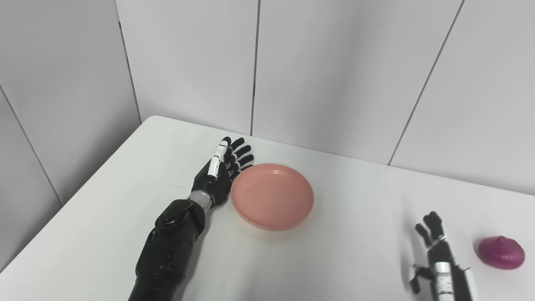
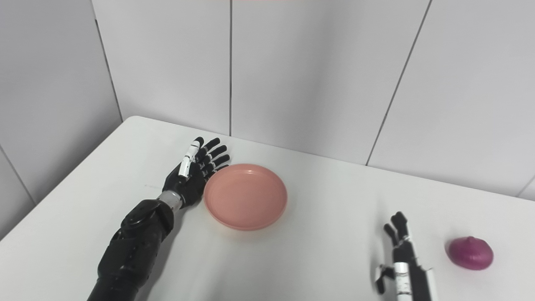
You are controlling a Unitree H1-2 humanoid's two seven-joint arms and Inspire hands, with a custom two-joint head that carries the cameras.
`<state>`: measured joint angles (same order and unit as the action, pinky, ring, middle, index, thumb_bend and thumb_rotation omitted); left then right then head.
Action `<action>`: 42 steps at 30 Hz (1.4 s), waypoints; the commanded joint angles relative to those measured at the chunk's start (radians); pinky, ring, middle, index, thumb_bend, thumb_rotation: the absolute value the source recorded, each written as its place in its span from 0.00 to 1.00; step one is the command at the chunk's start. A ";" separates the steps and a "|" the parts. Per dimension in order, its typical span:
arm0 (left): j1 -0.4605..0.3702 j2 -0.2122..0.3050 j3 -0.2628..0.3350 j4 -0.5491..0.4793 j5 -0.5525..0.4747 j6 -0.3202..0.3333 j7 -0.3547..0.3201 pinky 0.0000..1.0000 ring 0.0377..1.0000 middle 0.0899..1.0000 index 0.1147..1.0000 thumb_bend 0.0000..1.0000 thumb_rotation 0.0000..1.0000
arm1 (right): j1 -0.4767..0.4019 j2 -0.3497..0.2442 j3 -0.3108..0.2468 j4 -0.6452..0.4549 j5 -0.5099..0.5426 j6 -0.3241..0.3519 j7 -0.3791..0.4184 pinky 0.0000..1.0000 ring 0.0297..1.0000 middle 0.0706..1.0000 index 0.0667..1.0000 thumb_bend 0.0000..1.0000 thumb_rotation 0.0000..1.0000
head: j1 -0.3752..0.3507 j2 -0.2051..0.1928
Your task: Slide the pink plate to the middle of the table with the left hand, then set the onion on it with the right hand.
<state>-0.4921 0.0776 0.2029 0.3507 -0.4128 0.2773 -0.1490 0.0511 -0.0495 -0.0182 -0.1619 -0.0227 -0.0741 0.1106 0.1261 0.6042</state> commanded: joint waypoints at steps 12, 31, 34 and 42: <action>0.022 -0.095 -0.058 -0.131 0.028 0.064 0.045 0.90 0.92 0.92 0.91 0.43 1.00 | 0.008 0.032 0.033 -0.041 -0.050 0.078 -0.062 0.00 0.93 0.95 0.97 0.23 1.00 | -0.127 0.046; 0.128 -0.141 -0.164 -0.238 0.058 0.050 0.012 0.90 0.92 0.93 0.92 0.45 1.00 | -0.009 0.082 0.073 -0.038 -0.105 0.115 -0.117 0.99 0.93 0.95 0.97 0.30 1.00 | -0.296 0.091; 0.138 -0.146 -0.172 -0.245 0.056 0.050 0.015 0.90 0.92 0.93 0.92 0.45 1.00 | -0.009 0.082 0.077 -0.037 -0.111 0.115 -0.122 0.99 0.93 0.95 0.97 0.30 1.00 | -0.309 0.093; 0.153 -0.149 -0.173 -0.251 0.053 0.048 0.015 0.91 0.92 0.93 0.92 0.45 1.00 | -0.010 0.085 0.077 -0.031 -0.120 0.110 -0.135 0.97 0.92 0.94 0.96 0.31 1.00 | -0.326 0.095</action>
<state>-0.3383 -0.0660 0.0314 0.1179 -0.3632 0.3323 -0.1288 0.0562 0.0238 0.0482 -0.1876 -0.1434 0.0215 -0.0247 -0.1963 0.6980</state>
